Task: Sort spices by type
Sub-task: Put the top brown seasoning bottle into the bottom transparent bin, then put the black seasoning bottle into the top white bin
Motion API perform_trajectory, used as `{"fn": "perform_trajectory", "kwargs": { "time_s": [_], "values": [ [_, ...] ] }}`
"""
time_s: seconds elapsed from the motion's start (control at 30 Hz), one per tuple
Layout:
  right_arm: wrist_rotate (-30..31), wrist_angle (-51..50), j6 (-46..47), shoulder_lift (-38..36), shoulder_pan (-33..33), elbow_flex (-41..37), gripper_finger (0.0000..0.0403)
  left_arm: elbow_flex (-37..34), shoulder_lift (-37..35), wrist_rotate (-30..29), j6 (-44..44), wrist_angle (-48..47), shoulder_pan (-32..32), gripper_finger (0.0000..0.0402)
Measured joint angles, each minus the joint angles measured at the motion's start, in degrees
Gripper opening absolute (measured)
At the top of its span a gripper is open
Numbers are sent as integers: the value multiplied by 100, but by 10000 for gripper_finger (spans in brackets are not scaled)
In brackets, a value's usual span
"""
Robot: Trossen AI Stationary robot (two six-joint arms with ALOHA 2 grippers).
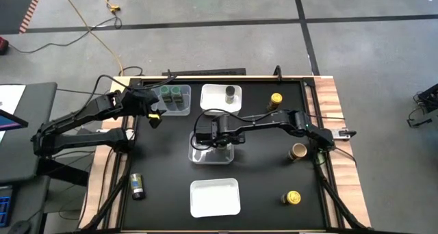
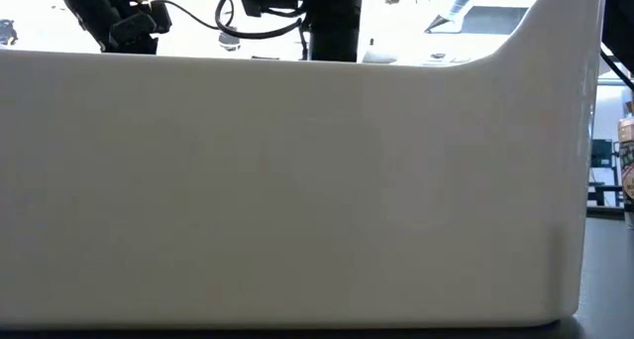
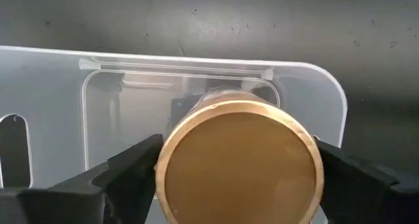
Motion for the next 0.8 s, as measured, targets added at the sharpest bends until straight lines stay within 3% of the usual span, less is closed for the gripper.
{"fn": "perform_trajectory", "kwargs": {
  "time_s": [0.2,0.47,0.53,0.8],
  "values": [
    [172,-389,-25,-101,32,273,399,0,0,0,2,1,0,263],
    [1512,-1325,-347,-400,491,1204,396,0,0,20,1,10,1,263],
    [1781,-1413,-425,-537,660,1285,396,0,2,125,-32,11,0,263],
    [1846,-1401,-960,-772,1212,1287,388,0,0,977,-542,9,-34,263]
  ]
}}
